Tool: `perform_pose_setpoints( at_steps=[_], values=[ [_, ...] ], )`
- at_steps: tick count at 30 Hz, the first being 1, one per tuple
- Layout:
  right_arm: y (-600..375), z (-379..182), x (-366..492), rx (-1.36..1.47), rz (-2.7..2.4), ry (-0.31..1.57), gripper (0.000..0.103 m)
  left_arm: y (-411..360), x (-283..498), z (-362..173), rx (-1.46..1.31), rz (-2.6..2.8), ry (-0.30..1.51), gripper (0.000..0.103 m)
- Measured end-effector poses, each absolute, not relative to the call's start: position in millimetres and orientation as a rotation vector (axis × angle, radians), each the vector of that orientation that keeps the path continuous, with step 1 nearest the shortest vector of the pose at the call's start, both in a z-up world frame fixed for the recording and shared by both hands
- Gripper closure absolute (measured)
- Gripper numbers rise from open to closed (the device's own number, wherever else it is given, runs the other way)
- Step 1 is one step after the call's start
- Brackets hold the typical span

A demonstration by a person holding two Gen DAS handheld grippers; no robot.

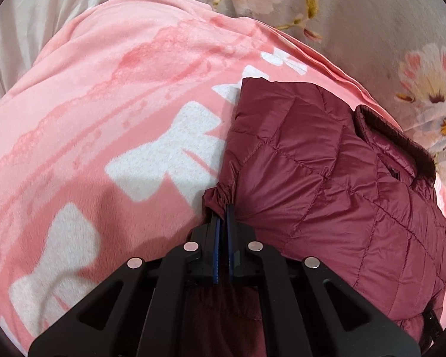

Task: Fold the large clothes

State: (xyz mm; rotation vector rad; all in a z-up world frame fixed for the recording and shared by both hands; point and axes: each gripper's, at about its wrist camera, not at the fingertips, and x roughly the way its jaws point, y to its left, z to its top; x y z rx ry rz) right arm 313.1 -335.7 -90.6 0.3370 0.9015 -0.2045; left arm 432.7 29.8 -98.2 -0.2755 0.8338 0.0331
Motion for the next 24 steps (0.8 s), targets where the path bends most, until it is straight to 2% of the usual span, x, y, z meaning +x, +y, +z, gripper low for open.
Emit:
perform_pose_setpoints(
  at_steps=[8, 11, 12, 13, 14, 15, 16, 17, 24],
  values=[
    [-335, -91, 312, 0.350, -0.208, 0.904, 0.103, 34, 432, -100, -0.278, -0.002, 0.830, 0.099],
    [-339, -85, 311, 0.360, -0.173, 0.919, 0.096, 30, 431, -98, -0.254, 0.015, 0.837, 0.098],
    [-341, -83, 308, 0.362, -0.170, 0.919, 0.087, 30, 429, -95, -0.239, 0.019, 0.846, 0.097],
    [-345, -78, 303, 0.369, -0.164, 0.913, 0.074, 29, 426, -92, -0.220, 0.020, 0.851, 0.094],
    [-348, -74, 297, 0.375, -0.158, 0.903, 0.068, 29, 422, -89, -0.209, 0.021, 0.854, 0.082],
    [-352, -66, 289, 0.372, -0.167, 0.880, 0.058, 31, 417, -86, -0.204, 0.017, 0.860, 0.073],
    [-356, -60, 282, 0.362, -0.184, 0.863, 0.052, 36, 411, -81, -0.216, 0.013, 0.860, 0.057],
    [-359, -53, 276, 0.352, -0.199, 0.844, 0.051, 39, 407, -77, -0.233, 0.007, 0.854, 0.054],
    [-365, 2, 277, 0.365, -0.136, 0.713, 0.048, 38, 395, -15, -0.356, -0.075, 0.741, 0.054]
  ],
)
